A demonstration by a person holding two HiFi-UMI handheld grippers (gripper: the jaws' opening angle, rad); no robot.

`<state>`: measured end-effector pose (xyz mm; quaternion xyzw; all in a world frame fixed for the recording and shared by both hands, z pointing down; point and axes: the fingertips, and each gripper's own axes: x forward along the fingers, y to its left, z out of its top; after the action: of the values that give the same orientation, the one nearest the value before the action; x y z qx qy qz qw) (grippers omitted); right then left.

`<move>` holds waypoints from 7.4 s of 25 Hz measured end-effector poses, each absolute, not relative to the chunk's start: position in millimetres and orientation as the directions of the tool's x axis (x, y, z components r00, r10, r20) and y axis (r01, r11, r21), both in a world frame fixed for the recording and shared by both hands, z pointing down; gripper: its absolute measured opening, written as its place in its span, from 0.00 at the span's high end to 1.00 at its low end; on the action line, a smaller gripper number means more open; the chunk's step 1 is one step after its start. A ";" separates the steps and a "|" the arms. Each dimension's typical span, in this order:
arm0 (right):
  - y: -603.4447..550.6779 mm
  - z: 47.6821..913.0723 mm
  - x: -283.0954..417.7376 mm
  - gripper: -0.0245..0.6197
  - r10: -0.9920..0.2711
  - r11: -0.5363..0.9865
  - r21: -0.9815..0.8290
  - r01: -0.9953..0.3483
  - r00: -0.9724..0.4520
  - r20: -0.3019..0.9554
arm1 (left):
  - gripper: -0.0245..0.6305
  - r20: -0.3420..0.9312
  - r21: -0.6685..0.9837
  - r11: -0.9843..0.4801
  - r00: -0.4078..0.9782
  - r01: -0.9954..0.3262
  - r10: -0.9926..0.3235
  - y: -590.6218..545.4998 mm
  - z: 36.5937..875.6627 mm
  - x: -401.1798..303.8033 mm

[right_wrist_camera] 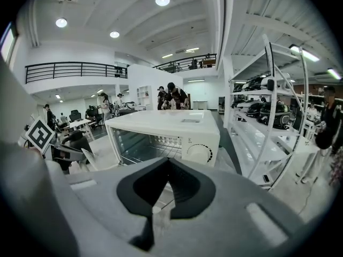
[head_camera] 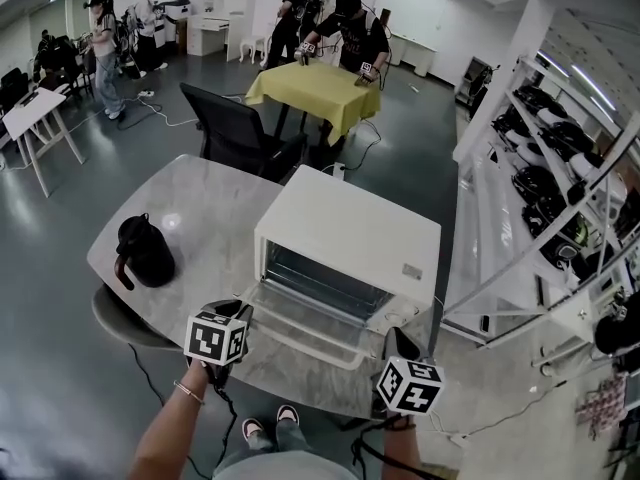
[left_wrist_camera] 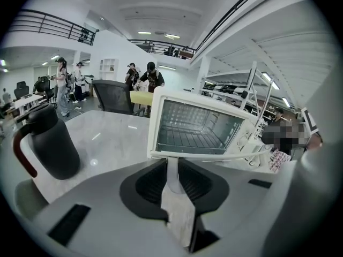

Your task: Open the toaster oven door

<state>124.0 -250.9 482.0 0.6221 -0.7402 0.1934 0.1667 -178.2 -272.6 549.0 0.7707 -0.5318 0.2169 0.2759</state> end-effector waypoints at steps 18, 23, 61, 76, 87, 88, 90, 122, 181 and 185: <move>-247.0 495.5 109.4 0.95 -0.835 0.171 -0.070 -0.983 -0.182 0.520 | 0.86 0.676 0.177 -0.292 0.331 -0.940 -0.659 -249.5 580.2 -182.5; -247.4 496.7 106.9 0.95 -0.829 0.175 -0.066 -0.982 -0.183 0.528 | 0.86 0.687 0.175 -0.294 0.330 -0.940 -0.647 -243.2 587.3 -184.9; -248.7 534.9 86.5 0.95 -0.765 0.209 -0.095 -0.973 -0.224 0.604 | 0.86 0.781 0.185 -0.288 0.318 -0.940 -0.538 -208.9 644.3 -191.6; -249.4 565.3 84.0 0.95 -0.725 0.214 -0.113 -0.970 -0.235 0.647 | 0.86 0.814 0.186 -0.282 0.308 -0.941 -0.493 -203.1 670.2 -192.9; -252.7 590.4 78.4 0.95 -0.694 0.217 -0.136 -0.967 -0.250 0.675 | 0.86 0.845 0.187 -0.282 0.301 -0.941 -0.443 -198.4 693.4 -194.4; -253.4 592.5 78.3 0.95 -0.692 0.215 -0.137 -0.967 -0.250 0.677 | 0.86 0.847 0.188 -0.281 0.300 -0.941 -0.439 -198.4 695.5 -194.6; -254.0 596.4 78.9 0.95 -0.686 0.212 -0.140 -0.967 -0.249 0.683 | 0.86 0.852 0.191 -0.280 0.301 -0.941 -0.429 -197.5 699.1 -194.7; -255.1 605.8 78.7 0.95 -0.675 0.197 -0.140 -0.970 -0.238 0.698 | 0.85 0.817 0.317 -0.178 0.363 -0.932 -0.447 -192.4 712.0 -195.1; -287.9 374.5 129.5 0.95 -0.960 0.146 -0.025 -0.989 -0.148 0.236 | 0.96 0.127 0.144 -0.288 0.307 -0.947 -0.943 -318.5 353.9 -184.2; -285.9 376.2 129.5 0.95 -0.959 0.144 -0.026 -0.989 -0.146 0.243 | 0.96 0.134 0.149 -0.298 0.318 -0.943 -0.939 -318.3 356.8 -180.4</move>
<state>129.5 -285.9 376.2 0.6479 -0.7517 0.0898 0.0845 -180.4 -318.3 356.8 0.8056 -0.5839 0.0105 0.1001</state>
